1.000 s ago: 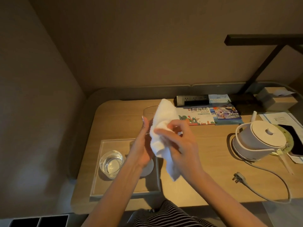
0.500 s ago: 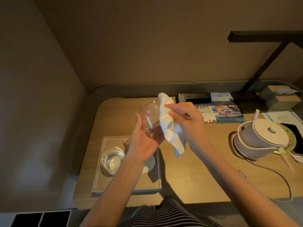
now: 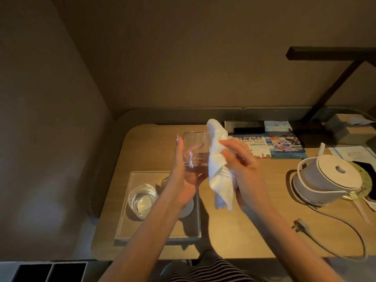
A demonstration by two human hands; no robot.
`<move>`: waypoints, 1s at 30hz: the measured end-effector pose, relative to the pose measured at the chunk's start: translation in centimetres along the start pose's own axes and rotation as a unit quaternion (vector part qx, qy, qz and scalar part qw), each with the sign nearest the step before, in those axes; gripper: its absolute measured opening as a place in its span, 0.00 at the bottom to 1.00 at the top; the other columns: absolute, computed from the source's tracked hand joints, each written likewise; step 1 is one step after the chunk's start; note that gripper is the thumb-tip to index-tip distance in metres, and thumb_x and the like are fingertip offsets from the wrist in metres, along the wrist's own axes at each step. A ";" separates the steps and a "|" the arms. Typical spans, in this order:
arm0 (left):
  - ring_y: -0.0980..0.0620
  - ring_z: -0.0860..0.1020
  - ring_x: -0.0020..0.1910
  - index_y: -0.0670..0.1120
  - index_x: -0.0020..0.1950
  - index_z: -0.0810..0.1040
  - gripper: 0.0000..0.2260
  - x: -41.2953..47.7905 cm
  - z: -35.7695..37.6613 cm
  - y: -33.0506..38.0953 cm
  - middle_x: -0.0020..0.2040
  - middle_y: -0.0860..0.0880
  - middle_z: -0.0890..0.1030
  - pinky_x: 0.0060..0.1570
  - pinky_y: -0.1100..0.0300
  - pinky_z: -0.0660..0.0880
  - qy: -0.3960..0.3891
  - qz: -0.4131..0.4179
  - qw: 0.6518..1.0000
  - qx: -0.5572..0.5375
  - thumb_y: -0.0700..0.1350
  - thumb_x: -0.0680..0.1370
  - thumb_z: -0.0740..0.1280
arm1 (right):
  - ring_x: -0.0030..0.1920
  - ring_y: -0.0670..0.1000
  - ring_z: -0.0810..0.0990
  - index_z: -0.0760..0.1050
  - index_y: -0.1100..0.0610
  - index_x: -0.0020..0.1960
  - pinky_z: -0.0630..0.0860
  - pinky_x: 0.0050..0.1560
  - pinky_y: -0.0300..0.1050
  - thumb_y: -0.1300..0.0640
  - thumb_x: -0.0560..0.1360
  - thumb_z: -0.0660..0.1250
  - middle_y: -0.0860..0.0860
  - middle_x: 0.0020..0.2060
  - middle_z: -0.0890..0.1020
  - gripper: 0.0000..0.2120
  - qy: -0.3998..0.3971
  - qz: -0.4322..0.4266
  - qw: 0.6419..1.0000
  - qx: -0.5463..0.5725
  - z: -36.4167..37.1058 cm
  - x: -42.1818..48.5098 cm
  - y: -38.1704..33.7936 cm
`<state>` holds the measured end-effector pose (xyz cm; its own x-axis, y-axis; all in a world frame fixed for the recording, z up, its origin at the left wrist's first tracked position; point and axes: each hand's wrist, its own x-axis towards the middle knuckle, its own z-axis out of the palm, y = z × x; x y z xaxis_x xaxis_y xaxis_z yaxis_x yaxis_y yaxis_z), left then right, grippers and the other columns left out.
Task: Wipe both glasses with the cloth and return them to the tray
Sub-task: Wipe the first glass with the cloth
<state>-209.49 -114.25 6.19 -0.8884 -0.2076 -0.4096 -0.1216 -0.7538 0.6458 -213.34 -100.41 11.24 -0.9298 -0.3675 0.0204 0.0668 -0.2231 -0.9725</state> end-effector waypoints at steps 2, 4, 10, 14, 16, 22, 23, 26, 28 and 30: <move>0.37 0.76 0.68 0.46 0.71 0.74 0.37 0.0 0.0 0.1 0.67 0.36 0.78 0.70 0.38 0.68 0.007 -0.009 1.000 -0.022 0.72 0.73 0.62 | 0.56 0.47 0.75 0.82 0.55 0.50 0.73 0.54 0.39 0.66 0.73 0.66 0.50 0.53 0.76 0.09 -0.036 -0.063 0.995 -0.072 -0.1 -0.5 0.4; 0.37 0.76 0.68 0.46 0.73 0.72 0.39 -0.1 0.1 -0.2 0.67 0.36 0.78 0.71 0.38 0.68 0.000 -0.017 0.999 -0.033 0.72 0.72 0.64 | 0.55 0.46 0.75 0.82 0.56 0.50 0.72 0.54 0.37 0.65 0.74 0.66 0.49 0.51 0.76 0.09 -0.052 -0.083 0.989 -0.113 -0.2 0.5 0.0; 0.38 0.79 0.61 0.43 0.69 0.76 0.37 -0.8 0.8 -0.2 0.59 0.37 0.82 0.66 0.39 0.73 0.016 0.005 1.000 -0.005 0.71 0.73 0.60 | 0.52 0.42 0.74 0.82 0.55 0.49 0.69 0.51 0.33 0.67 0.73 0.66 0.49 0.51 0.75 0.11 -0.062 -0.144 0.963 -0.221 -0.3 1.0 -1.3; 0.41 0.82 0.59 0.45 0.70 0.73 0.35 -1.5 1.0 0.5 0.58 0.40 0.83 0.58 0.44 0.79 0.002 0.015 1.000 0.018 0.69 0.73 0.61 | 0.52 0.40 0.72 0.84 0.55 0.47 0.67 0.51 0.30 0.67 0.71 0.68 0.51 0.50 0.75 0.11 -0.110 -0.212 0.921 -0.309 0.5 0.2 -0.6; 0.44 0.83 0.53 0.45 0.71 0.70 0.36 -1.6 1.5 -0.1 0.56 0.39 0.83 0.47 0.50 0.83 0.039 0.070 0.995 0.055 0.66 0.69 0.65 | 0.49 0.41 0.74 0.84 0.56 0.47 0.68 0.49 0.32 0.69 0.72 0.66 0.51 0.49 0.76 0.12 -0.037 -0.162 0.954 -0.250 0.6 2.1 -1.8; 0.55 0.85 0.40 0.45 0.63 0.73 0.12 -0.6 0.1 -0.7 0.51 0.45 0.81 0.37 0.59 0.82 0.075 0.071 0.994 0.048 0.48 0.85 0.55 | 0.49 0.49 0.71 0.83 0.51 0.46 0.64 0.50 0.30 0.67 0.69 0.66 0.49 0.50 0.75 0.14 -0.116 -0.314 0.836 -0.435 2.0 -0.7 0.5; 0.55 0.85 0.41 0.44 0.63 0.73 0.12 -0.6 0.0 -0.4 0.51 0.45 0.81 0.39 0.59 0.82 0.067 0.071 0.994 0.054 0.48 0.85 0.56 | 0.49 0.48 0.71 0.83 0.51 0.46 0.66 0.50 0.31 0.66 0.71 0.66 0.48 0.50 0.75 0.12 -0.122 -0.302 0.848 -0.418 2.1 -0.9 0.5; 0.42 0.82 0.58 0.43 0.68 0.75 0.31 -1.3 0.4 0.0 0.59 0.38 0.82 0.60 0.43 0.78 0.017 0.063 0.998 0.011 0.65 0.76 0.67 | 0.48 0.43 0.74 0.84 0.53 0.46 0.68 0.46 0.31 0.66 0.72 0.68 0.50 0.48 0.77 0.10 -0.039 -0.209 0.924 -0.317 2.2 1.4 -1.8; 0.42 0.82 0.55 0.43 0.64 0.78 0.33 -2.0 0.9 0.3 0.55 0.39 0.84 0.58 0.44 0.78 0.007 0.049 0.999 -0.020 0.69 0.74 0.63 | 0.48 0.42 0.75 0.84 0.52 0.47 0.68 0.45 0.31 0.64 0.72 0.68 0.50 0.48 0.77 0.10 -0.020 -0.196 0.933 -0.300 2.2 2.1 -2.7; 0.43 0.83 0.54 0.42 0.63 0.79 0.34 -2.3 0.8 0.3 0.53 0.40 0.84 0.56 0.46 0.79 -0.050 0.013 0.995 -0.083 0.70 0.74 0.61 | 0.49 0.46 0.75 0.84 0.53 0.46 0.69 0.48 0.33 0.59 0.72 0.63 0.50 0.48 0.76 0.11 -0.061 -0.227 0.913 -0.333 2.3 0.6 -2.1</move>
<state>-207.81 -113.52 7.82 -0.9311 -0.1707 -0.3224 -0.0311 -0.8434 0.5365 -213.19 -102.29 13.82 -0.7579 -0.4799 0.4420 -0.5874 0.2070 -0.7824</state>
